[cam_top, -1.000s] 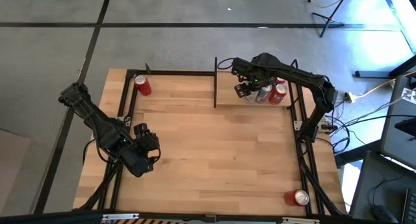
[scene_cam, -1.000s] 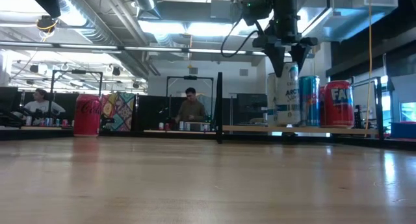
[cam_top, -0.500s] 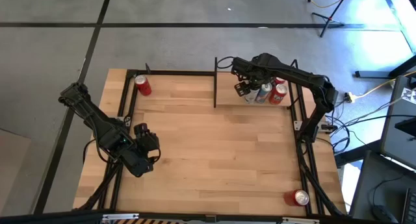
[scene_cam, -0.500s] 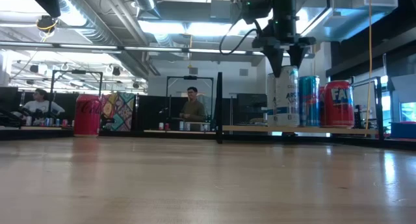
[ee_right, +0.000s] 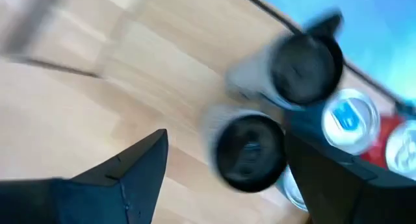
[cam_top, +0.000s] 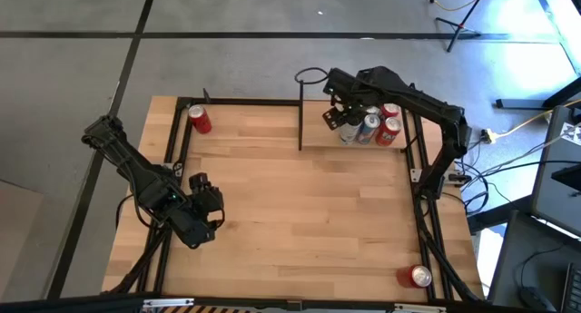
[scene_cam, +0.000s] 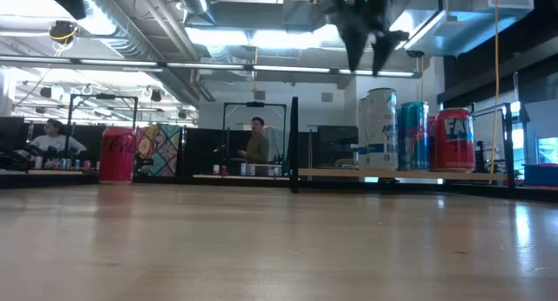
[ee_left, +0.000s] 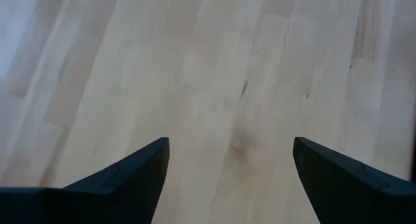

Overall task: Place canned beverage on shelf
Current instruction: Put the white soda can on the shelf aligned with the other white soda can, then put the top red soda can on the shelf

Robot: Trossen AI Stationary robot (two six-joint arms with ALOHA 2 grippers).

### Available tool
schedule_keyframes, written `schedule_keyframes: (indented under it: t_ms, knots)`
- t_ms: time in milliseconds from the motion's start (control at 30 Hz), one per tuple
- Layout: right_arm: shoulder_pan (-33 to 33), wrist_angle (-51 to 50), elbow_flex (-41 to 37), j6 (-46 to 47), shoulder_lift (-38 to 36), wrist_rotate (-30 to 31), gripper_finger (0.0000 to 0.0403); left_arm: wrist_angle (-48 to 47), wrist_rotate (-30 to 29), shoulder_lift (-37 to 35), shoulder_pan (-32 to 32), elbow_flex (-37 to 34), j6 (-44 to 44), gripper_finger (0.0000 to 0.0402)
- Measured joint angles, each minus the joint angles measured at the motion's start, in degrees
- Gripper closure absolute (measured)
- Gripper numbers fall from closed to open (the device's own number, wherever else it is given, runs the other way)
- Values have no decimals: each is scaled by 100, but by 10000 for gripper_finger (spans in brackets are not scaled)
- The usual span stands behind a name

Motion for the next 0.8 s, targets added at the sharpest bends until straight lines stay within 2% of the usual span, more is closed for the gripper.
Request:
schedule_keyframes:
  t_ms: [100, 200, 367, 467, 600, 800]
  knots:
    - [317, -17, 525, -348, -46, 2, 107, 92, -179, 0, -4, 0, 337, 85]
    - [651, -37, 866, -604, -159, 332, 107, 190, -225, 2, 120, 0, 508, 85]
    - [1178, 3, 799, -1227, -602, 448, 107, 280, -89, 9, 687, 155, 571, 85]
    - [1438, 83, 537, -1515, -959, 211, 107, 281, -82, 7, 1190, 468, 509, 85]
    - [1703, 667, -110, -2133, -1349, -442, 107, 219, 133, 7, 1949, 993, 638, 85]
    - [1794, 1359, -1101, -2697, -1695, -1259, 107, -387, 638, 0, 3435, 1570, 662, 85]
